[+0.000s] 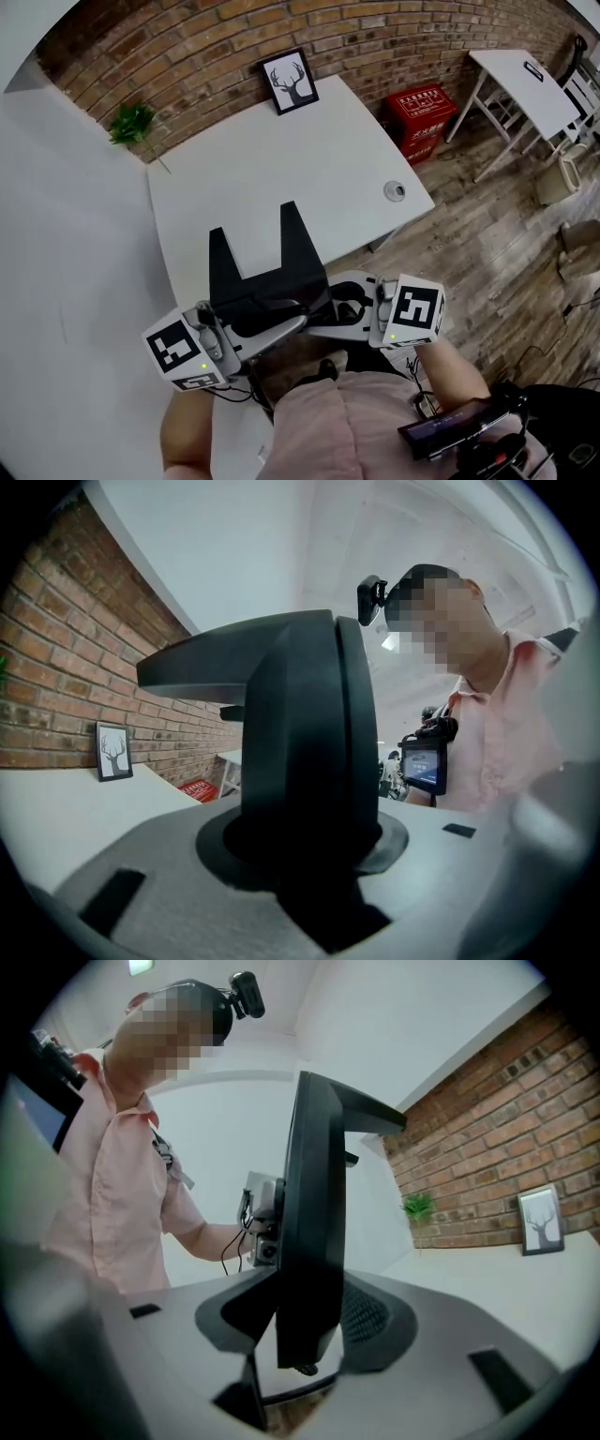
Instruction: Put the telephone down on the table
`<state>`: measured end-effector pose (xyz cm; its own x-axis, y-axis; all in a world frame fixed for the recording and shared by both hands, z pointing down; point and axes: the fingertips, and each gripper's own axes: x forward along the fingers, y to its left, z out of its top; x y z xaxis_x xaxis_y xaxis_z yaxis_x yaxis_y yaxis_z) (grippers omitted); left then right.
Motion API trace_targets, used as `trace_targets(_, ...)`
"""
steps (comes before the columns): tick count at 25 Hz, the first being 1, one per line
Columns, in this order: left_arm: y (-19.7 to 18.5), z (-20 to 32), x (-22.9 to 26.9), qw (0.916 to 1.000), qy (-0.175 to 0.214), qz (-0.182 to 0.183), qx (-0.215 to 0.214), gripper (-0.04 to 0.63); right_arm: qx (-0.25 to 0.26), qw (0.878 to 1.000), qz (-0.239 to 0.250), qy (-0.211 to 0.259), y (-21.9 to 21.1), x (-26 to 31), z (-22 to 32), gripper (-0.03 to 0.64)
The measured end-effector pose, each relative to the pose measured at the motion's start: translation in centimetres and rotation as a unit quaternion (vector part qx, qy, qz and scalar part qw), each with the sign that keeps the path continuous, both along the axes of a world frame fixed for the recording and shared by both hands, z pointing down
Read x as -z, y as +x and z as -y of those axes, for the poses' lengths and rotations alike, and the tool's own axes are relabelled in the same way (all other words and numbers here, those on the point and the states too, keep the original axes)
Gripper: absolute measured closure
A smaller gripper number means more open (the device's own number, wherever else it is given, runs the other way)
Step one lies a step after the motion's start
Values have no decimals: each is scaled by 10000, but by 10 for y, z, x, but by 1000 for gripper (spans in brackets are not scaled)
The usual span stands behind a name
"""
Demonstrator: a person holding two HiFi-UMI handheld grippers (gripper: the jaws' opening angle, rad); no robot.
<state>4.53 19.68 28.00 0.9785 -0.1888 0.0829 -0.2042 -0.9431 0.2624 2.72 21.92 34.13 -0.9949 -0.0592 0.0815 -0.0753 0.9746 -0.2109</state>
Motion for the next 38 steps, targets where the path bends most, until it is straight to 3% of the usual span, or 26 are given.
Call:
trace_targets(10, 30, 81, 6, 9987, -121, 34, 498, 433, 477, 9988, 64, -5, 33, 7, 79, 430)
trace_targets(18, 27, 126, 18, 9962, -40, 104, 868, 433, 823, 9965, 119, 84, 31, 19, 124, 430)
trace_targets(26, 10, 157, 27, 9950, 42, 59, 1000, 432, 914, 9956, 65, 187, 14, 28, 157, 428)
trace_targets(38, -39, 223, 0, 9957, -354, -49, 854, 431, 707, 9969, -230, -250, -34, 1, 219, 428)
